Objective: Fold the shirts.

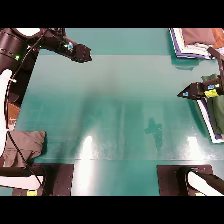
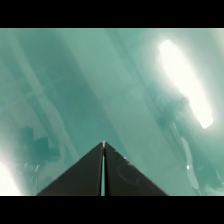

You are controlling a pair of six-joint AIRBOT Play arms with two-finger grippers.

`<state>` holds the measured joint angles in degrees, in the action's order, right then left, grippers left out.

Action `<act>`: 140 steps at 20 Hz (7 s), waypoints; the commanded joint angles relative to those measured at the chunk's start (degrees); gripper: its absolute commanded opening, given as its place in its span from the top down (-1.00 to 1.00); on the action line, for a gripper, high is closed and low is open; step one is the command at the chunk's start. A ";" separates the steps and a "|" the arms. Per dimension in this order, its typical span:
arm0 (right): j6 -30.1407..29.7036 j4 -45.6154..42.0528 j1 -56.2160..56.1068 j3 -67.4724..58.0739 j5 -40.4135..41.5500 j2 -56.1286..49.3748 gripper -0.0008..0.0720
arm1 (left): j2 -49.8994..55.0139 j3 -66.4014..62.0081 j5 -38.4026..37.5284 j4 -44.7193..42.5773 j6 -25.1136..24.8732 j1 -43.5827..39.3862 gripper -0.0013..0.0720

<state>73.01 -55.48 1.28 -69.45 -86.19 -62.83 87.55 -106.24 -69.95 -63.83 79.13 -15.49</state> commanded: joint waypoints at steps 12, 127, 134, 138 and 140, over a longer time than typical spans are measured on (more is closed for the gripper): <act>0.04 0.04 -0.04 0.04 -0.42 0.04 0.93 | -2.32 0.28 -3.15 -2.62 0.87 5.55 0.87; -0.87 14.53 -34.40 12.04 33.92 -14.47 0.93 | -10.58 23.91 2.03 -10.45 -2.43 5.20 0.87; 5.73 1.31 -10.91 11.80 27.52 8.17 0.93 | -25.62 10.86 5.09 -20.24 -2.62 5.18 0.87; 2.86 1.27 -0.59 5.05 23.78 14.80 0.94 | -32.37 8.44 9.75 -20.26 -2.62 5.18 0.87; 2.29 1.22 2.80 -0.37 20.68 16.15 0.93 | -34.62 8.41 10.16 -20.20 -2.62 5.18 0.87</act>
<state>76.34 -53.17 -1.96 -64.25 -61.49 -50.28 56.82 -96.64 -62.17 -83.13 76.51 -10.37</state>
